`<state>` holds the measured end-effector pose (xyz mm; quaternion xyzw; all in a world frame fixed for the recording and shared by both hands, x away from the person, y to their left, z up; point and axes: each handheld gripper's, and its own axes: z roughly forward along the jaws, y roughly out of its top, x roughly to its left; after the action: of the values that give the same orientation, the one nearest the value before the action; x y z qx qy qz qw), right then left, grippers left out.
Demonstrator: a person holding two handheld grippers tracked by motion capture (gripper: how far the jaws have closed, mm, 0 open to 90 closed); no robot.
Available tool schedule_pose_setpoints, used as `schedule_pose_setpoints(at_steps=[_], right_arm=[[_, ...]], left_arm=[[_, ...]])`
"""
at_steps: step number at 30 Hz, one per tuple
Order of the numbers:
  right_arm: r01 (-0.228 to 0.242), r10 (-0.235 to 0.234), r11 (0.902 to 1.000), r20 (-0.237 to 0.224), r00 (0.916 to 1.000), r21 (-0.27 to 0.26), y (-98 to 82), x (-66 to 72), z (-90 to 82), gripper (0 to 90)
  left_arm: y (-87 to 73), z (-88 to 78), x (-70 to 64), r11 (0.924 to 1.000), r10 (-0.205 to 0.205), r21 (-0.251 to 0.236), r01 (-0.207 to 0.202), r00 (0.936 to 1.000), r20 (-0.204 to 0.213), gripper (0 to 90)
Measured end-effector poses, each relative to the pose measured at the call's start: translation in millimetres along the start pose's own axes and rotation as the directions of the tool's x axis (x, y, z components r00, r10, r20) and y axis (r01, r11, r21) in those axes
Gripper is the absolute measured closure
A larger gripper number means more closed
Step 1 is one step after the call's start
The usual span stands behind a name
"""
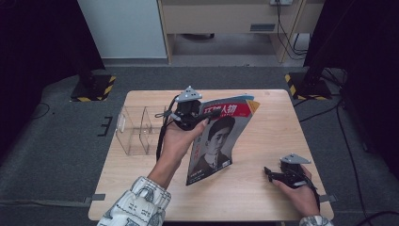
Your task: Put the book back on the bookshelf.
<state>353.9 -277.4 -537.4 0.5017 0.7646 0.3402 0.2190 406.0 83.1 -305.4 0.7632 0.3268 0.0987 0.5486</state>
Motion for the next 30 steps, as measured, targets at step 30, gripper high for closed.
schedule_pose_setpoints(at_steps=[30], right_arm=[[0.001,-0.001,1.0000,0.000,1.0000,0.001,0.1,1.2,0.2,21.7]], left_arm=[[-28.0,-58.9,18.4,0.9997,-0.016,-0.019,0.015,0.9998,-0.012,86.4]])
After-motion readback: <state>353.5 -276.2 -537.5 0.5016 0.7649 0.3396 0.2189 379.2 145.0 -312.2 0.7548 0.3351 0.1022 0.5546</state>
